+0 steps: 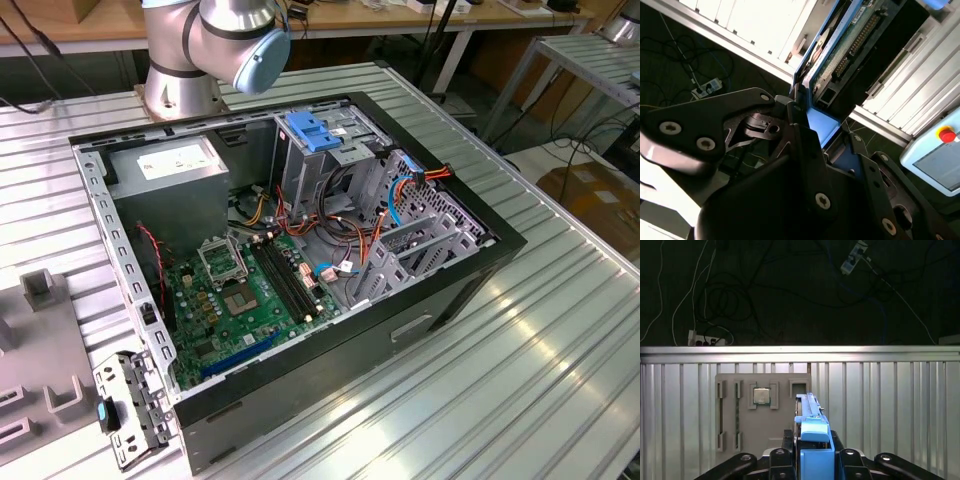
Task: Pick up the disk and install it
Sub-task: 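Pick up the disk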
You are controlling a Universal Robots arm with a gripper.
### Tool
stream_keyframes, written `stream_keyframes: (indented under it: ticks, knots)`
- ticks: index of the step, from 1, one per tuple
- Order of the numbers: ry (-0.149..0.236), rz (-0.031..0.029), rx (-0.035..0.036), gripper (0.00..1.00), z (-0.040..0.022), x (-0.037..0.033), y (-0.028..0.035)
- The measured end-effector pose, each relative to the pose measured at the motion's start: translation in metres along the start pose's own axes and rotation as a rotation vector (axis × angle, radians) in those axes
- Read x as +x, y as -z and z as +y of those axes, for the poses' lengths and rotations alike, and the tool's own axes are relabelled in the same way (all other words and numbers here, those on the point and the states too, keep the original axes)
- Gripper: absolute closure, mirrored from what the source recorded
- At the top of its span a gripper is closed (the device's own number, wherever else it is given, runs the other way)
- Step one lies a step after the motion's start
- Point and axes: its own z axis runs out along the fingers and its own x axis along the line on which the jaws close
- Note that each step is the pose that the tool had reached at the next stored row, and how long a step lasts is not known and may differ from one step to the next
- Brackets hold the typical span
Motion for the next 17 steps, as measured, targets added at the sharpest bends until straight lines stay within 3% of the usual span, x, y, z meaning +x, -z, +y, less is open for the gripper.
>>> stream_keyframes:
  ticks: [17]
  knots:
    - [0.000, 0.0001, -0.0032, 0.63, 0.0005, -0.0008, 0.0268]
